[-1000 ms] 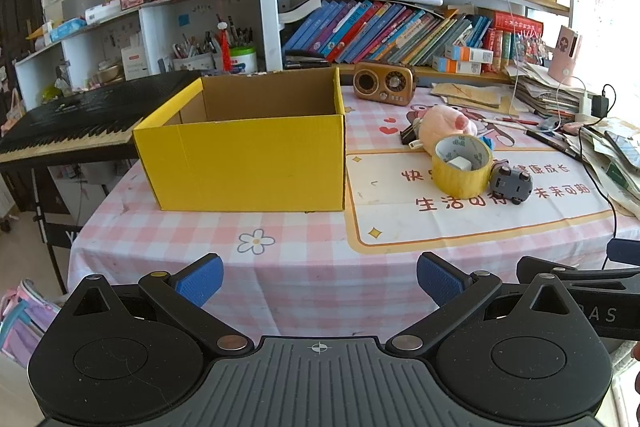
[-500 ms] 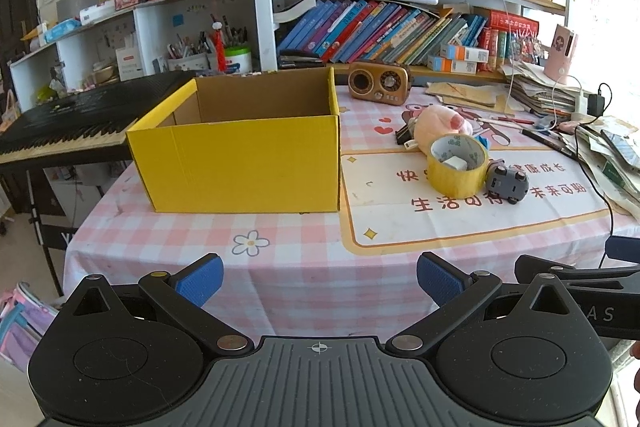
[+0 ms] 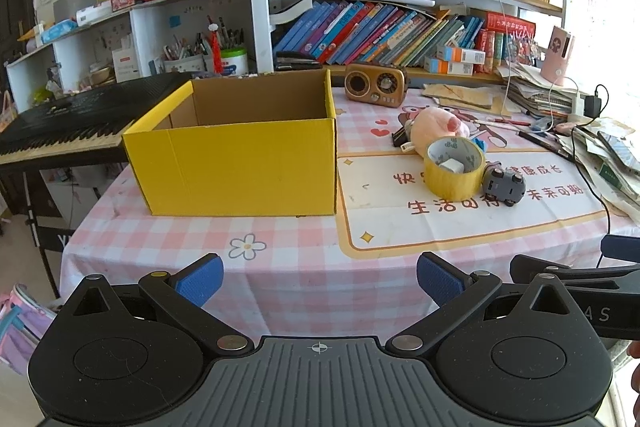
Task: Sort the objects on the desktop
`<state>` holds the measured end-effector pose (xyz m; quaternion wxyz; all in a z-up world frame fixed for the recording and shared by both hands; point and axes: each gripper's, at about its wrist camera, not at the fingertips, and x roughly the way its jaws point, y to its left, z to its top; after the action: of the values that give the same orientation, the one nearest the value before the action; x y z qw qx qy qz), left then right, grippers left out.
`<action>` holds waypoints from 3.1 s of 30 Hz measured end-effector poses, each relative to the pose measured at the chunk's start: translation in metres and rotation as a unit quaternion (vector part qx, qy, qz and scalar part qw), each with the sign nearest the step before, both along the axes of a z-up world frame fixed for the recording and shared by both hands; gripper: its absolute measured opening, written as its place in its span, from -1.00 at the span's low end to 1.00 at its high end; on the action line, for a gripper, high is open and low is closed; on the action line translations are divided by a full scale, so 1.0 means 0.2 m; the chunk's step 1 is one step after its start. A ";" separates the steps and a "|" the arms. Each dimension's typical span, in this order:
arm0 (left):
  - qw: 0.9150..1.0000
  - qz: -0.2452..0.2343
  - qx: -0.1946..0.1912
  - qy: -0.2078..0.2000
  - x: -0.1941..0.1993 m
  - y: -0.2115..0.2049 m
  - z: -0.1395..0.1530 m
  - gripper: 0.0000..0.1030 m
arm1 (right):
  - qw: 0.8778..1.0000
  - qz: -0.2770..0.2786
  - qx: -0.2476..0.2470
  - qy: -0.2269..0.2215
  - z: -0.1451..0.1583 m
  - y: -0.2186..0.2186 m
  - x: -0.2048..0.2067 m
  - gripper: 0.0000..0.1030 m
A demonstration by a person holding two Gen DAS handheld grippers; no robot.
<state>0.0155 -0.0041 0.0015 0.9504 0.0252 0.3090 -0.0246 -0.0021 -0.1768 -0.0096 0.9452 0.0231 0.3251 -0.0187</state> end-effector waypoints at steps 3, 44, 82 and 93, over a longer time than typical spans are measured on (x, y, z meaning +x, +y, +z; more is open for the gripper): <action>1.000 -0.003 0.000 -0.001 0.01 0.00 0.00 1.00 | 1.000 0.000 0.001 0.000 0.00 0.00 0.00 1.00; 0.999 0.004 -0.038 0.027 0.29 -0.31 -0.06 1.00 | 0.999 0.021 0.000 0.043 -0.04 -0.34 0.32 1.00; 0.995 0.072 -0.012 0.066 0.72 -0.61 -0.15 1.00 | 0.982 0.159 0.009 0.105 -0.27 -0.58 1.07 0.01; 0.997 0.005 -0.043 0.071 0.97 -0.78 -0.22 1.00 | 0.991 0.098 0.027 0.086 -0.25 -0.82 1.07 -0.15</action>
<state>0.2087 -0.1595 -0.0419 0.9265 -0.0186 0.3741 -0.0352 0.2115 -0.3404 -0.0590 0.9101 0.0146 0.4062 0.0813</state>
